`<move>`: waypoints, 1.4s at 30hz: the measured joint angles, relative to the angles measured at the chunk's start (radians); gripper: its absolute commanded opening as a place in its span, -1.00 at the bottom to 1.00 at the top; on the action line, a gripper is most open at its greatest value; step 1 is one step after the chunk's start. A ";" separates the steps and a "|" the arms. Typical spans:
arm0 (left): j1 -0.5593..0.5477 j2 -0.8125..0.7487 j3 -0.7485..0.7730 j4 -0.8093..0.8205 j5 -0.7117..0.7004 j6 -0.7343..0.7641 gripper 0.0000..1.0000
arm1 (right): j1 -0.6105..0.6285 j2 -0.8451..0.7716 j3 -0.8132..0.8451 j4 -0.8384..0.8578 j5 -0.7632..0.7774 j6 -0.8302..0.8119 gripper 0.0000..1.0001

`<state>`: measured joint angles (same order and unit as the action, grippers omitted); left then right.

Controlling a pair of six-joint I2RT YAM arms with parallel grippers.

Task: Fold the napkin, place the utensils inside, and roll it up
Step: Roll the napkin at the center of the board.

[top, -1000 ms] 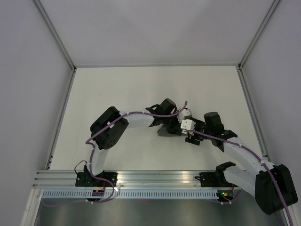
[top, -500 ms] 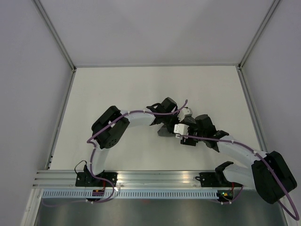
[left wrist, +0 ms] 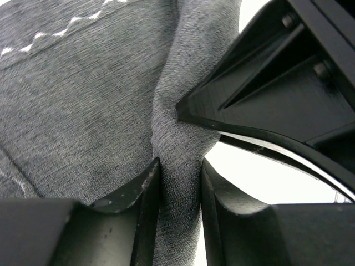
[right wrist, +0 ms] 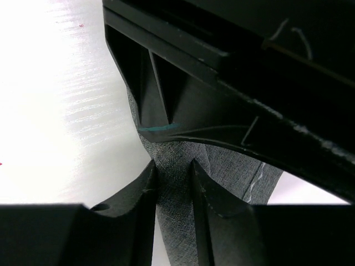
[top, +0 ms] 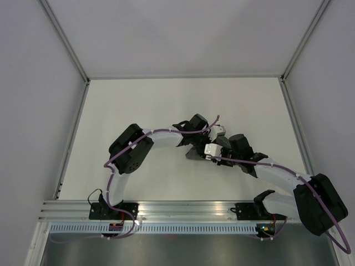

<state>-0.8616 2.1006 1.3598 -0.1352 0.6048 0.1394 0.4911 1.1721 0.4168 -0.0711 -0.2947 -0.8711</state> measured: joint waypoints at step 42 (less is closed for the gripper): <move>0.135 -0.717 -0.792 0.742 -0.602 -0.339 0.26 | -0.167 0.548 0.574 -0.560 -0.347 -0.059 -0.76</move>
<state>-0.7269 1.3838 0.5678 0.6064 0.0025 -0.1997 0.3244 1.7199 0.9909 -0.6308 -0.6418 -0.9298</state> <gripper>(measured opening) 0.627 0.316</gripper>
